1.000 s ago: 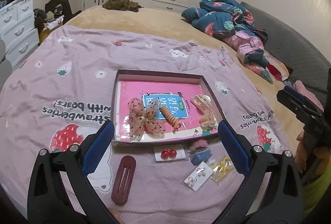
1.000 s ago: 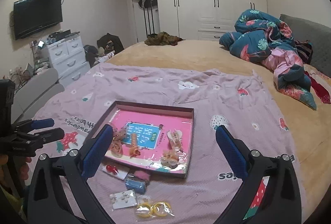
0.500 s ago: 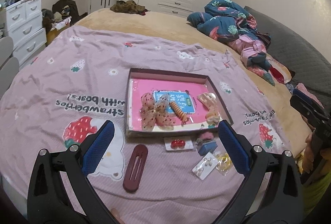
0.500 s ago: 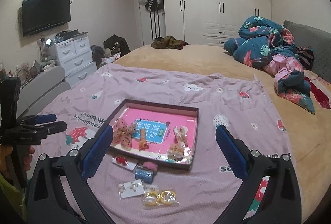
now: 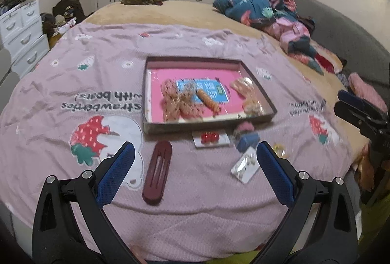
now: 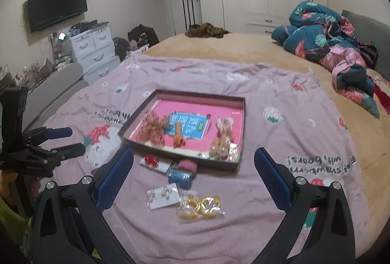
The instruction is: Organize jewelry
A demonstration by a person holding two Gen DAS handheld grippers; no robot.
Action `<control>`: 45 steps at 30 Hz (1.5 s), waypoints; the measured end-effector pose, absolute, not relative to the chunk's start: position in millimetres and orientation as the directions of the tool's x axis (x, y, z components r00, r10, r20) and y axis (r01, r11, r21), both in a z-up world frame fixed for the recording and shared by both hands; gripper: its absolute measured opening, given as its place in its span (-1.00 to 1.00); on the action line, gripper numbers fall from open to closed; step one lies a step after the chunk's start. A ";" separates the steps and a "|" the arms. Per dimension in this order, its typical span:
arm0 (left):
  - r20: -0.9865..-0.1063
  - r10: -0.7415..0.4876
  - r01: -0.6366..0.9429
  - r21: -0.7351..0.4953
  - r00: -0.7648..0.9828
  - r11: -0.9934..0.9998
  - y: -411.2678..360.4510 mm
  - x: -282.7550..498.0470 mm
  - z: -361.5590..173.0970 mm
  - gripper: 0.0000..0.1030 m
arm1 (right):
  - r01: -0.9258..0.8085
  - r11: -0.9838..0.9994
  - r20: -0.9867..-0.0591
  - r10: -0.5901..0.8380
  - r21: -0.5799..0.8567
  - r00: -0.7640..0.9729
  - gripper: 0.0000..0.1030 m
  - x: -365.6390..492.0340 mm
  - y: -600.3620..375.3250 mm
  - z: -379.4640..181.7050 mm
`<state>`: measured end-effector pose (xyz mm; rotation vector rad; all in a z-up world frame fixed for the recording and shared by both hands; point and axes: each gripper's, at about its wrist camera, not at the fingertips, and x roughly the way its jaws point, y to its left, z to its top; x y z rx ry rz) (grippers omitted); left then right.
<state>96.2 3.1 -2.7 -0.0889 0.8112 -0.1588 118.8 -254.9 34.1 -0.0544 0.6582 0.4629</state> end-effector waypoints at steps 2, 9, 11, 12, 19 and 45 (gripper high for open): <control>-0.723 -0.177 0.112 -0.137 0.667 0.984 0.5 94.4 -8.4 0.82 | -0.434 0.895 -0.615 0.399 0.100 0.680 0.92 117.2 -253.8 26.4; -0.754 -0.190 0.139 -0.131 0.629 0.982 -8.3 89.1 -31.1 0.82 | -0.432 0.891 -0.667 0.406 0.138 0.624 0.92 118.9 -253.2 -0.6; -0.763 -0.184 0.133 -0.129 0.620 0.983 -7.6 88.3 -37.4 0.82 | -0.429 0.892 -0.678 0.403 0.141 0.615 0.92 121.2 -252.3 -7.1; -0.768 -0.183 0.131 -0.130 0.614 0.983 -6.6 88.0 -41.1 0.82 | -0.426 0.894 -0.683 0.399 0.141 0.611 0.92 122.0 -252.0 -9.8; -0.796 -0.135 0.086 -0.105 0.590 0.991 3.8 90.3 -59.9 0.82 | -0.415 0.896 -0.720 0.391 0.156 0.573 0.92 132.9 -244.5 -36.5; -0.841 -0.097 -0.021 -0.128 0.532 0.992 46.7 126.2 -105.2 0.71 | -0.364 0.911 -0.815 0.355 0.192 0.457 0.47 191.5 -189.3 -106.5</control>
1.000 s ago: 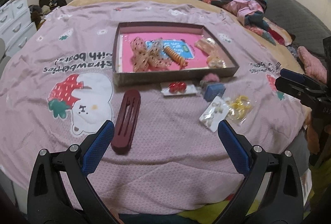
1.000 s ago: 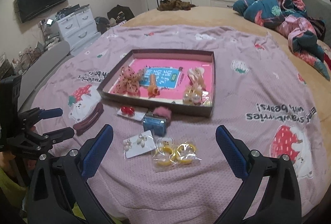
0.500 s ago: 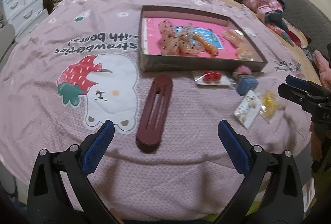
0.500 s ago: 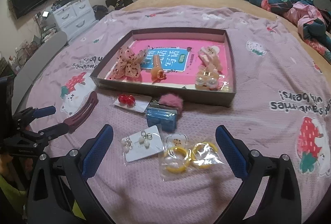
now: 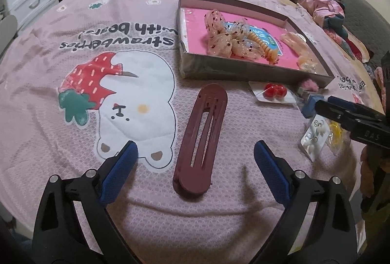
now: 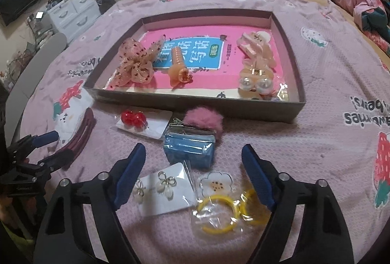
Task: Organize jewelry
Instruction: 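Position the left tool over the dark red hair clip, then grasp the dark red hair clip with left tool while right tool grasps blue pouch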
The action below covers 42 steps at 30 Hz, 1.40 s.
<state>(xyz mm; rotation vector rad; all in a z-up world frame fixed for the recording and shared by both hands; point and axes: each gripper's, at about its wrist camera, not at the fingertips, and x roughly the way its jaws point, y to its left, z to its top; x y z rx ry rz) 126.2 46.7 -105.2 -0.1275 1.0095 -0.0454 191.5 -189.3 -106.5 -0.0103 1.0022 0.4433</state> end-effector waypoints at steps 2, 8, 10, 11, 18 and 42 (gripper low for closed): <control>-0.844 -0.101 -0.020 -0.131 0.527 0.991 46.4 128.9 -108.3 0.69 | -0.365 0.912 -0.823 0.348 0.187 0.449 0.38 193.8 -185.6 -110.8; -0.846 -0.095 -0.017 -0.122 0.524 0.992 45.4 134.4 -112.2 0.56 | -0.351 0.917 -0.835 0.339 0.190 0.434 -0.04 200.4 -184.7 -120.1; -0.846 -0.093 -0.015 -0.119 0.524 0.993 45.1 135.7 -112.4 0.46 | -0.353 0.913 -0.834 0.352 0.206 0.425 -0.14 201.8 -185.4 -121.4; -0.846 -0.092 -0.014 -0.116 0.525 0.993 44.9 136.2 -112.7 0.42 | -0.356 0.912 -0.834 0.351 0.203 0.426 -0.14 202.1 -184.5 -120.9; -0.851 -0.078 -0.006 -0.094 0.519 0.996 40.6 139.5 -113.7 -0.30 | -0.365 0.912 -0.829 0.344 0.186 0.440 -0.14 200.2 -185.7 -118.2; -0.823 -0.112 -0.017 -0.145 0.556 0.989 46.9 129.9 -92.8 -0.58 | -0.333 0.917 -0.777 0.369 0.218 0.509 -0.15 189.8 -215.0 -84.6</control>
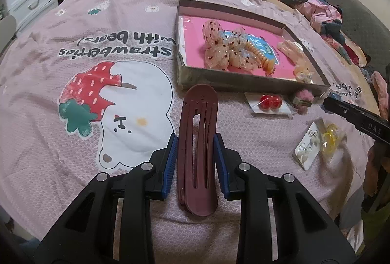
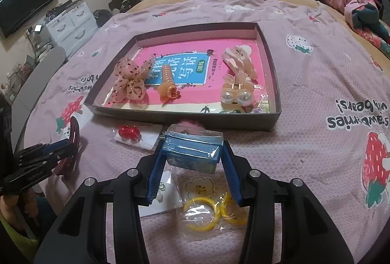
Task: Organize jewelry
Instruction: 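Grasp the dark red hair clip with left tool while right tool grasps blue pouch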
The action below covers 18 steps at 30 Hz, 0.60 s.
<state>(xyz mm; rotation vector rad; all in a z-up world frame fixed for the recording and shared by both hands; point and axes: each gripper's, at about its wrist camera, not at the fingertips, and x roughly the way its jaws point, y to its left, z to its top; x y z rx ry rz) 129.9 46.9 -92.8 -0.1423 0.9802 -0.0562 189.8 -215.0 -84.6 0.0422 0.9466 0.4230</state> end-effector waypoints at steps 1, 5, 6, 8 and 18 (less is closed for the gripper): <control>-0.821 -0.112 -0.016 -0.145 0.559 0.989 46.7 130.0 -91.1 -0.58 | -0.335 0.917 -0.776 0.371 0.219 0.510 -0.15 189.3 -215.0 -83.6; -0.813 -0.114 -0.015 -0.150 0.571 0.989 47.4 130.4 -84.2 -0.58 | -0.341 0.914 -0.768 0.378 0.220 0.516 -0.14 186.5 -214.9 -77.8; -0.810 -0.116 -0.015 -0.153 0.575 0.988 47.8 130.2 -81.2 -0.58 | -0.342 0.913 -0.766 0.379 0.221 0.518 -0.14 186.3 -215.2 -76.2; -0.802 -0.120 -0.012 -0.156 0.585 0.988 48.3 129.5 -75.6 -0.58 | -0.346 0.911 -0.762 0.385 0.224 0.520 -0.14 186.0 -216.2 -73.0; -0.759 -0.121 0.010 -0.149 0.640 0.989 46.0 132.5 -37.7 -0.58 | -0.355 0.907 -0.733 0.400 0.228 0.550 -0.14 183.3 -222.4 -50.1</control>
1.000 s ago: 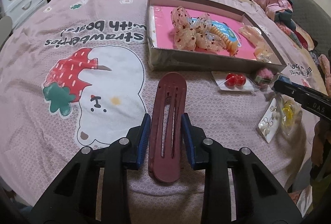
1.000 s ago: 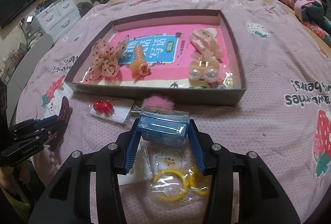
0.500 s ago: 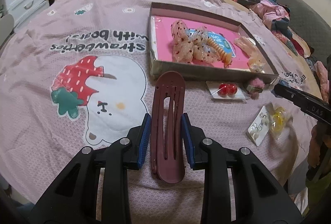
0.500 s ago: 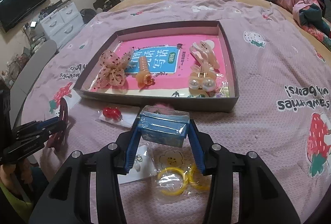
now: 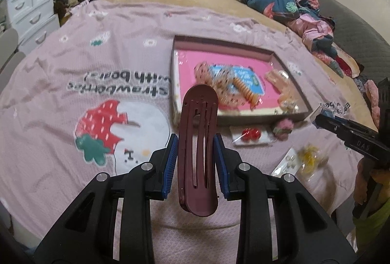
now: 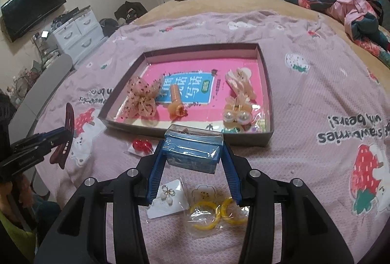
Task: Organize jewelry
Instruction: 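Grasp the dark red hair clip with left tool while right tool grasps blue pouch, then carry the red clip and blue pouch over the tray with both tools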
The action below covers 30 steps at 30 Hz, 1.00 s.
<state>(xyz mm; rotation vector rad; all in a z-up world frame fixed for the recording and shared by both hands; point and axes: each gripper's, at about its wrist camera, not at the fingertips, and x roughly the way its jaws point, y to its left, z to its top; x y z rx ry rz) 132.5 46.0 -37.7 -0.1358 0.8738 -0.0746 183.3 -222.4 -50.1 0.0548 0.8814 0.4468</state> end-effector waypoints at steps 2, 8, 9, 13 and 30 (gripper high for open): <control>-0.751 -0.119 0.014 -0.144 0.650 0.989 44.4 135.4 -31.8 -0.58 | -0.358 0.907 -0.725 0.399 0.222 0.561 -0.14 182.9 -224.9 -42.4; -0.729 -0.122 0.031 -0.137 0.674 0.990 36.5 153.2 -13.0 -0.58 | -0.363 0.910 -0.694 0.393 0.200 0.603 -0.14 187.1 -234.6 -17.7; -0.723 -0.124 0.037 -0.135 0.680 0.990 34.0 157.4 -8.9 -0.58 | -0.362 0.911 -0.688 0.390 0.195 0.612 -0.14 188.7 -236.5 -13.2; -0.705 -0.131 0.052 -0.133 0.697 0.990 26.2 173.8 3.7 -0.58 | -0.362 0.915 -0.667 0.382 0.177 0.640 -0.14 195.9 -244.8 1.9; -0.702 -0.167 0.105 -0.131 0.692 0.986 -9.2 229.5 1.8 -0.58 | -0.339 0.931 -0.620 0.345 0.133 0.705 -0.14 235.1 -262.1 27.3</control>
